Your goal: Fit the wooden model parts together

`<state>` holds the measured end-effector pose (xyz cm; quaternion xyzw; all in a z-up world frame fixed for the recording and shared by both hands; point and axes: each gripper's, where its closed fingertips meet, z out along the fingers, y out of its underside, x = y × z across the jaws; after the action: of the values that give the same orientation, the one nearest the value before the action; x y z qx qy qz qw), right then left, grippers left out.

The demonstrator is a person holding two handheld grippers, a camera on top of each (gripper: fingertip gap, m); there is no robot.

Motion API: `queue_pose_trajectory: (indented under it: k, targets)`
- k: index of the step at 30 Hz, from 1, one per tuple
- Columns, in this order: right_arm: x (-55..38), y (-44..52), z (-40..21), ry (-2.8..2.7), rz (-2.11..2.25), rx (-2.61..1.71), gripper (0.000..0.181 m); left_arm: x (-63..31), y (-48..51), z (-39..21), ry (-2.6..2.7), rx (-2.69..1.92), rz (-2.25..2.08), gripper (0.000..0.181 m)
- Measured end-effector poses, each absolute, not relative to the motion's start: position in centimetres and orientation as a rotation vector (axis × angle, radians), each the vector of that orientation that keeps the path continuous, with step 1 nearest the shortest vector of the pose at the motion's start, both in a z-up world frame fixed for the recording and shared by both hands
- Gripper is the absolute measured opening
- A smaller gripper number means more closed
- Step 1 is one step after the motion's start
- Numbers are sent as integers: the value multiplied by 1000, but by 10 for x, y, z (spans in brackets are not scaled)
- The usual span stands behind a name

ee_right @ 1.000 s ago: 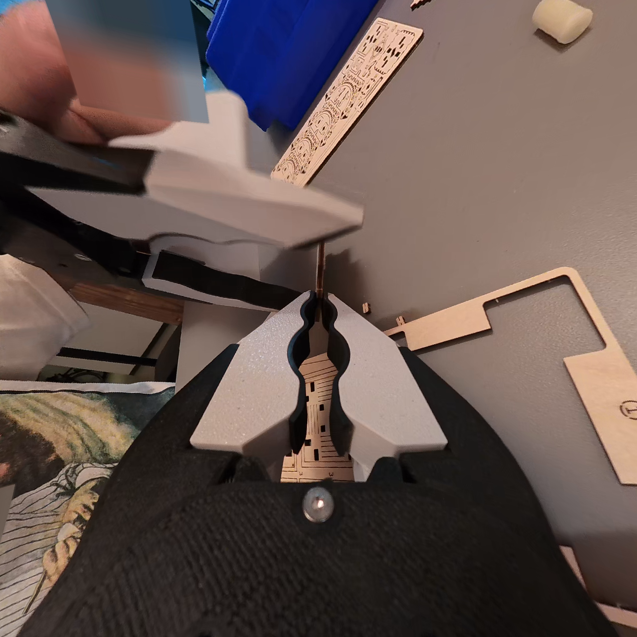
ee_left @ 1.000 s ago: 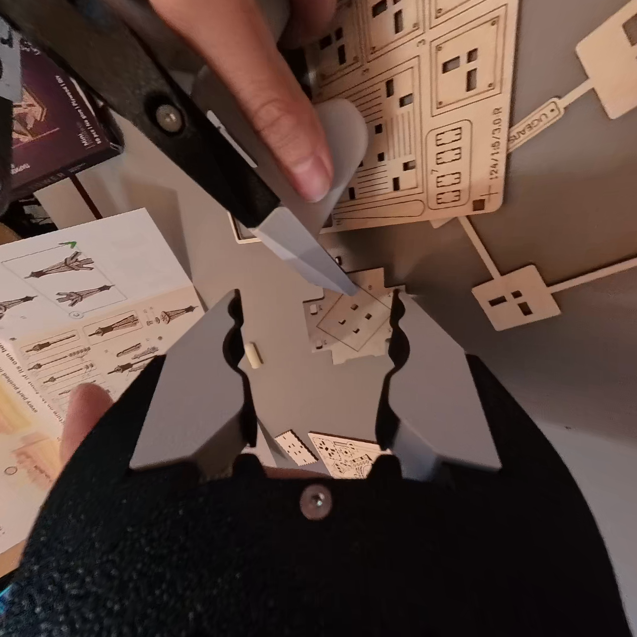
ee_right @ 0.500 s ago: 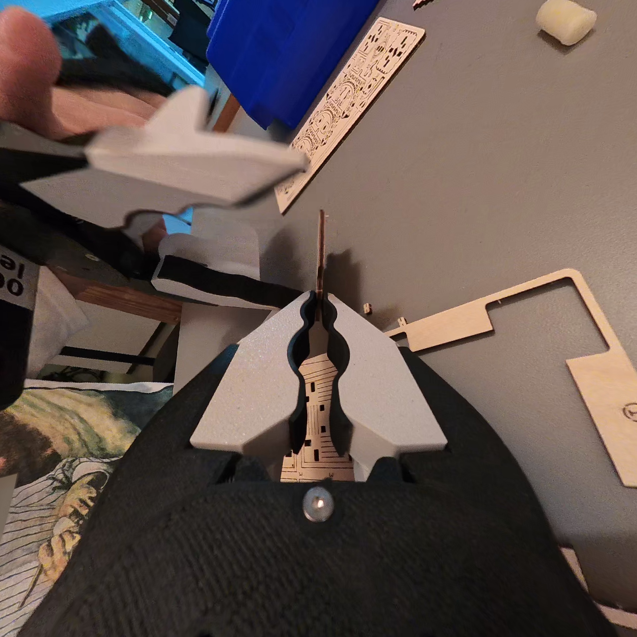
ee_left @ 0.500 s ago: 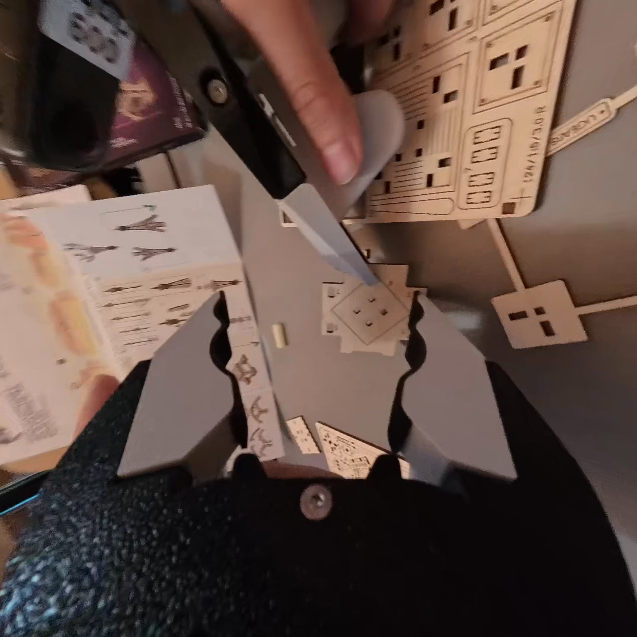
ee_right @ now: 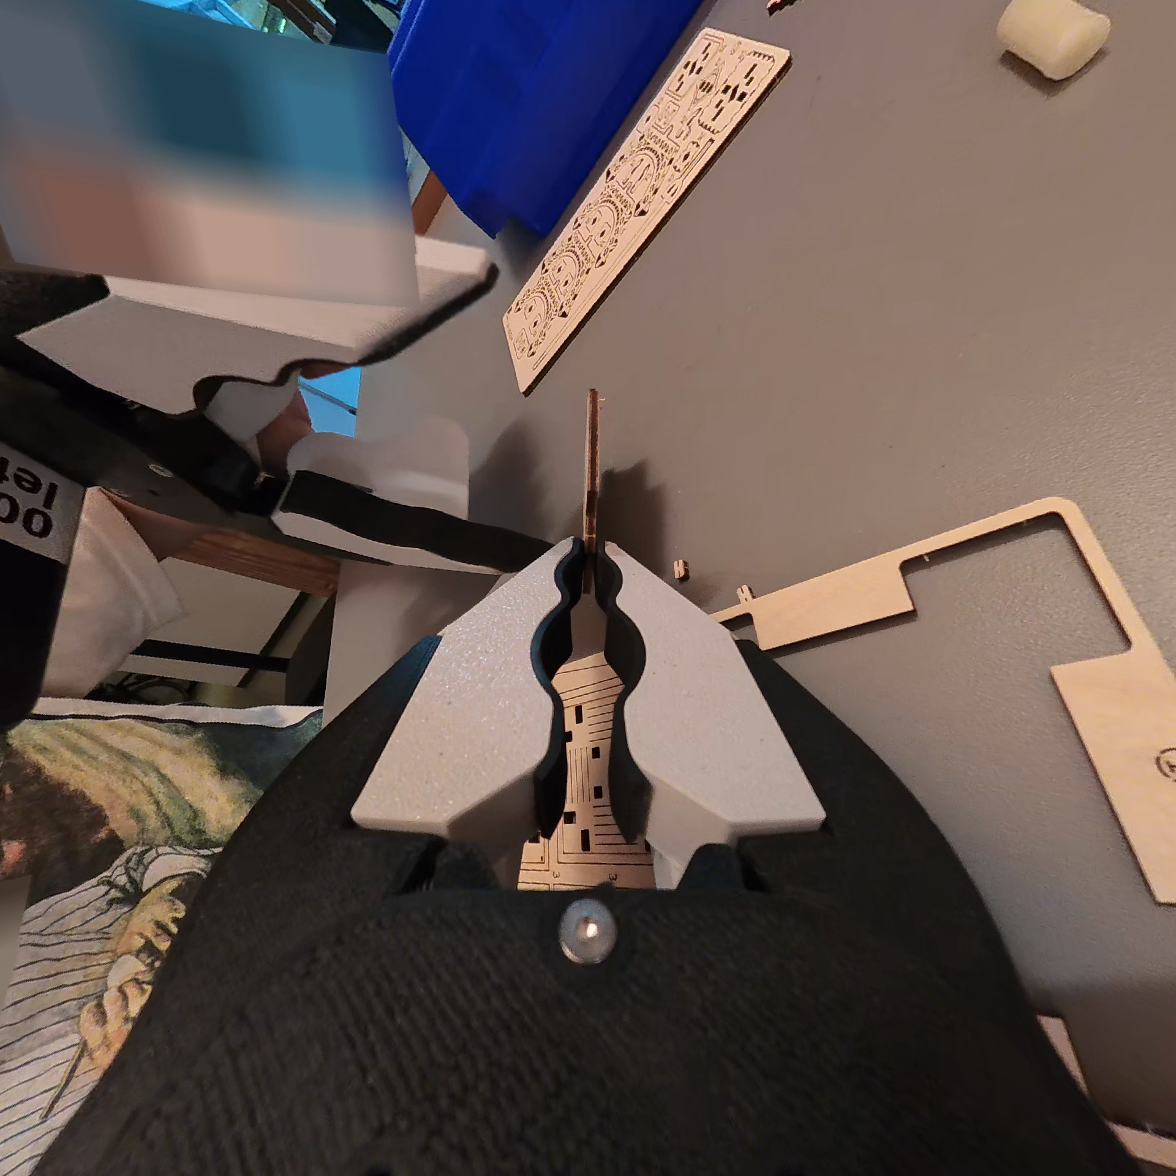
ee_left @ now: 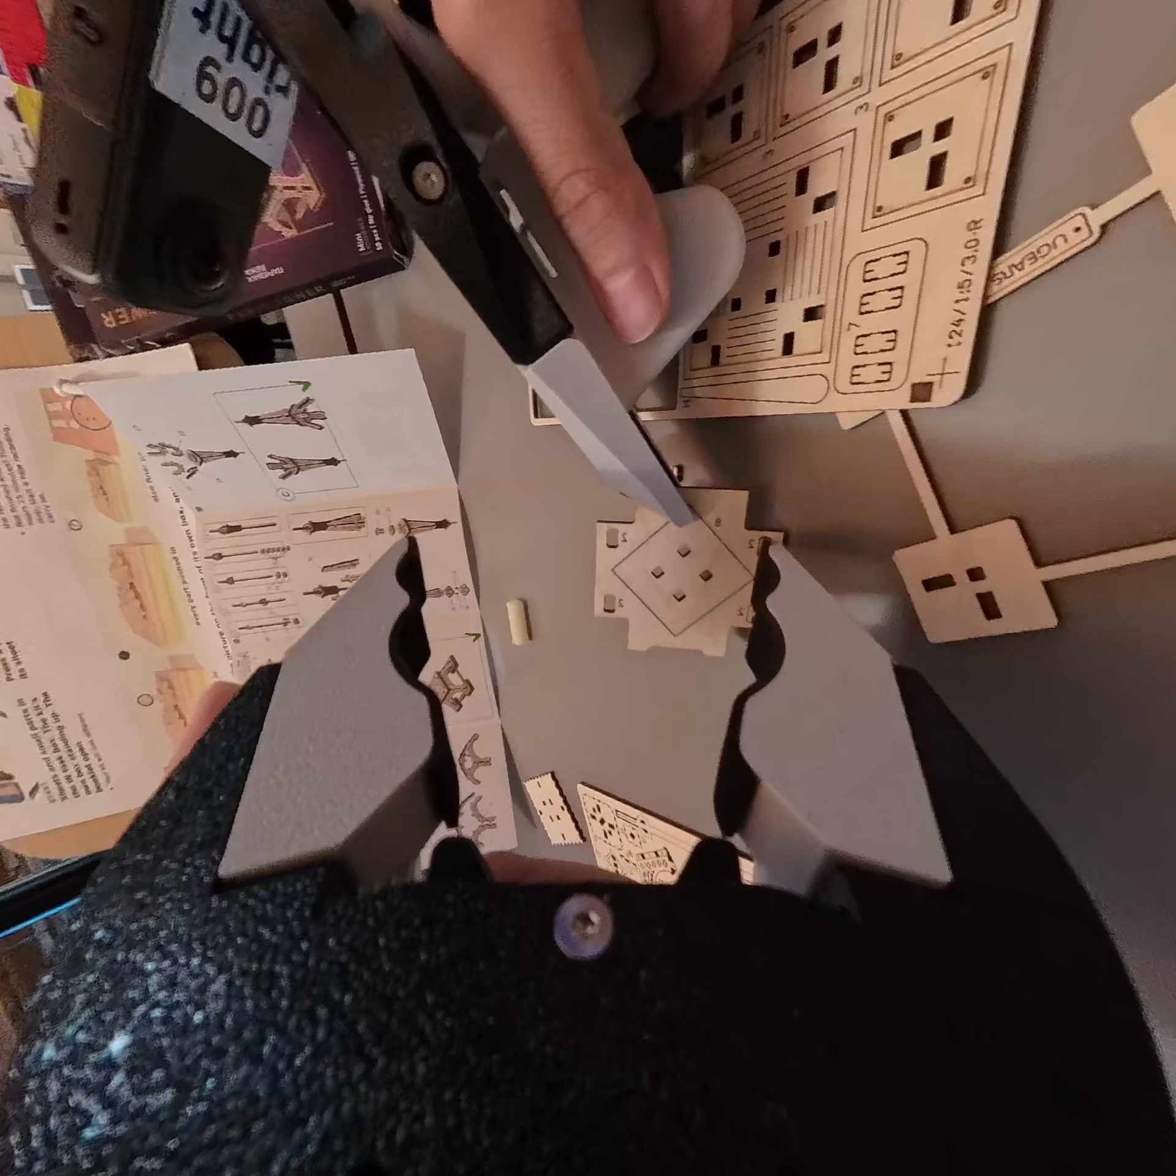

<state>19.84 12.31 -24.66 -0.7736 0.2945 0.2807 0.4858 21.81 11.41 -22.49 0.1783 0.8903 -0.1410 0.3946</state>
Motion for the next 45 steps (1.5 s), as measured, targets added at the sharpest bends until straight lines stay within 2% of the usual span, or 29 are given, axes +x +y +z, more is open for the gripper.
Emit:
queue_pose_trajectory:
  k: [11, 20, 23, 27, 31, 34, 45]
  targets:
    - [199, 123, -247, 720, 681, -1884, 1, 220, 110, -227, 2225, 548, -271, 103]
    - [200, 123, -247, 729, 671, -1883, 1, 216, 106, -237, 2297, 724, -163, 89]
    - [201, 123, -248, 733, 667, -1883, 1, 222, 104, -237, 2360, 689, -161, 99]
    - [202, 123, -248, 740, 665, -1880, 1, 220, 103, -240, 2386, 729, -94, 94]
    - [201, 123, -247, 737, 667, -1878, 1, 221, 109, -240, 2421, 619, -260, 90]
    - [201, 123, -247, 733, 670, -1876, 1, 222, 113, -234, 2352, 514, -382, 93]
    - [200, 124, -247, 727, 677, -1882, 1, 219, 119, -229, 2271, 491, -365, 94]
